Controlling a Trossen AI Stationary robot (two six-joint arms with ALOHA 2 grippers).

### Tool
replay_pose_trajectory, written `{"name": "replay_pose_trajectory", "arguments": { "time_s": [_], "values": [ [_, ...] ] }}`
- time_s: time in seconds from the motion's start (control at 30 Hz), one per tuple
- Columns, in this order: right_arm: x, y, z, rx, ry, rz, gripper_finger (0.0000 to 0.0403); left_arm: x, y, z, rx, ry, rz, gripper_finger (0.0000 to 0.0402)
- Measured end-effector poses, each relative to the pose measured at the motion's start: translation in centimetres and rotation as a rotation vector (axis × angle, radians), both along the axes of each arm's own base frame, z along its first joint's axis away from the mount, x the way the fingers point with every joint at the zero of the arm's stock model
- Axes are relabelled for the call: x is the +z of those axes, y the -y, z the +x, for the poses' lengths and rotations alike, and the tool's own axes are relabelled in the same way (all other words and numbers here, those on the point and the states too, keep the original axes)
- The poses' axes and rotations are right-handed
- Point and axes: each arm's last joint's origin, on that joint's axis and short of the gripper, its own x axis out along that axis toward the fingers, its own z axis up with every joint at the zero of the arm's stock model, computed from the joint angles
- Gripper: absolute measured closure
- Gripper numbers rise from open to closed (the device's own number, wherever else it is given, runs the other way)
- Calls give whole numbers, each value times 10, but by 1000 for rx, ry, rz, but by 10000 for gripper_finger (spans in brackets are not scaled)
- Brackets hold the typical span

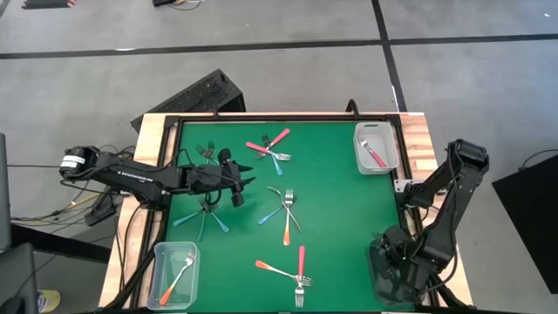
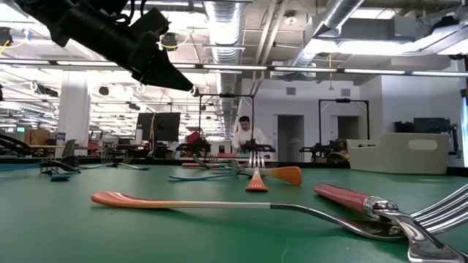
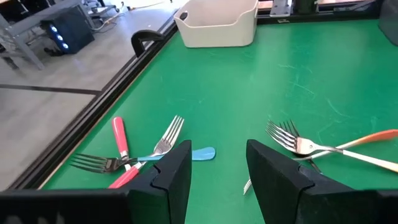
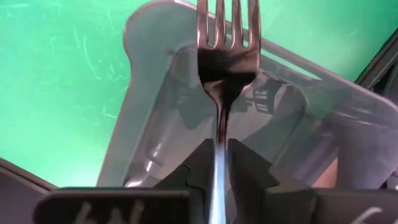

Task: Sort silverware by color (type)
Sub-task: Put the blue fork into the black bin, then put the pink fork into the white bin

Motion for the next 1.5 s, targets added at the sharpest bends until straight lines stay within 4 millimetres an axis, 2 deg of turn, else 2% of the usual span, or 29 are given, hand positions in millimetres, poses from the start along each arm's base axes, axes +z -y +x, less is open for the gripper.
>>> {"name": "replay_pose_trajectory", "arguments": {
  "time_s": [0.27,0.4,0.57,0.7,0.83,1.0,1.13,1.27,1.4,1.5],
  "values": [
    [7,8,1,-22,25,1,249,1,0,1,3,17,1,261],
    [15,18,7,-29,165,-56,237,1,0,1,2,12,12,261],
    [26,36,25,-43,434,-222,239,1,0,0,2,7,12,261],
    [30,55,47,-26,555,-426,241,0,0,-1,7,-2,4,261],
    [28,78,73,-41,528,-575,242,0,0,-2,14,-10,-7,261],
    [13,109,122,-26,454,-715,242,0,1,-2,-31,-3,-41,261],
    [0,137,166,75,415,-666,242,0,2,-2,-40,-3,-46,261],
    [-7,167,198,227,453,-586,238,-2,2,-2,-43,-19,-57,261],
    [-15,197,213,306,466,-543,231,-11,3,-7,-55,-113,-113,261],
    [-19,215,215,335,441,-532,228,-18,3,-12,-12,-189,-145,261]
  ]
}}
